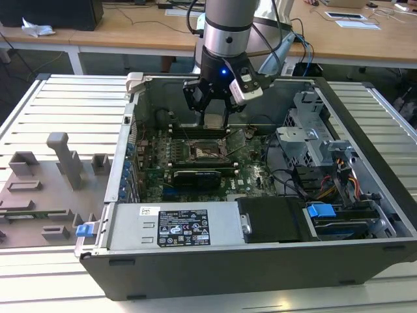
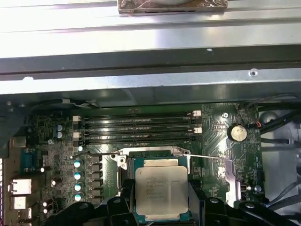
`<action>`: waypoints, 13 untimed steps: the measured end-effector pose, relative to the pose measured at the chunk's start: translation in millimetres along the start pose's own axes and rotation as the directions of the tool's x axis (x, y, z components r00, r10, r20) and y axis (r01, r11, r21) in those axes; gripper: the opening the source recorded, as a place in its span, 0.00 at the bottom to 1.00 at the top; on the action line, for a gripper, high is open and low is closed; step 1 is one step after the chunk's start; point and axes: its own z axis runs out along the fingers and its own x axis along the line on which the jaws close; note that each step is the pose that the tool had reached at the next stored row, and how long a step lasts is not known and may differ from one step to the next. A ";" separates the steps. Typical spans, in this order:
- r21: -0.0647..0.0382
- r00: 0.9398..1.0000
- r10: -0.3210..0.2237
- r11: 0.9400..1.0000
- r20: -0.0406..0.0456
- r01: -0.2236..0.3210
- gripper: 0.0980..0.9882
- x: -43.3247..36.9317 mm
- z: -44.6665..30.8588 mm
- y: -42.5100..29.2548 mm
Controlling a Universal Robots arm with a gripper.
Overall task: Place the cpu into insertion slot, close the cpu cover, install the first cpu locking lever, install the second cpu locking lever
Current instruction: 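Place the cpu into insertion slot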
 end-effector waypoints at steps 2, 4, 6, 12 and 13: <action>0.000 0.998 0.055 0.998 0.004 -0.055 0.50 0.0 0.1 0.0; 0.000 0.995 0.101 0.995 0.008 -0.101 0.50 0.0 0.2 -0.1; 0.000 0.990 0.139 0.990 0.011 -0.139 0.50 0.0 0.4 -0.1; -0.004 0.962 0.271 0.963 0.021 -0.271 0.50 0.0 0.7 -0.1; -0.004 0.959 0.282 0.960 0.022 -0.282 0.50 0.0 0.7 -0.1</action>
